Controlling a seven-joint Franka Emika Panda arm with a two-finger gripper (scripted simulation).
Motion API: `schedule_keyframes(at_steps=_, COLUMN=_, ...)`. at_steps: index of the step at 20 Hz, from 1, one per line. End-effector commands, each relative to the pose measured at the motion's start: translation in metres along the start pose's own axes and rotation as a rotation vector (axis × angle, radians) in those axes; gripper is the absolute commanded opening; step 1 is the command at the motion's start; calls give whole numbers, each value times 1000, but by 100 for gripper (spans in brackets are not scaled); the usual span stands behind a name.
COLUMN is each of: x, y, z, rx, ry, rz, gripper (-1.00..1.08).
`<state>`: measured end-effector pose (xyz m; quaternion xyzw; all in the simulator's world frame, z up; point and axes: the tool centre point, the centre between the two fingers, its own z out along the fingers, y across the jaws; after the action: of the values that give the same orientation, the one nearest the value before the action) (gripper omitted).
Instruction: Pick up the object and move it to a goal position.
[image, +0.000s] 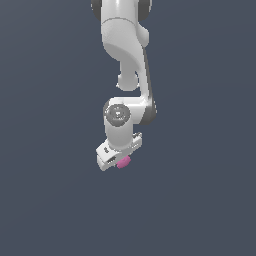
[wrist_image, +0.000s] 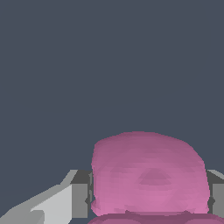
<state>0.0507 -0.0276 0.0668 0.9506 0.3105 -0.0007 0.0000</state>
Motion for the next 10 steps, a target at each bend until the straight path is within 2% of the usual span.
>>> schedule_keyframes(at_steps=1, x=1, y=-13, z=-14, rx=-1, ry=1, rz=-1, gripper=-100)
schedule_keyframes(at_steps=10, x=4, y=-73, z=-76, rx=-1, ry=0, rz=-1, gripper=-100)
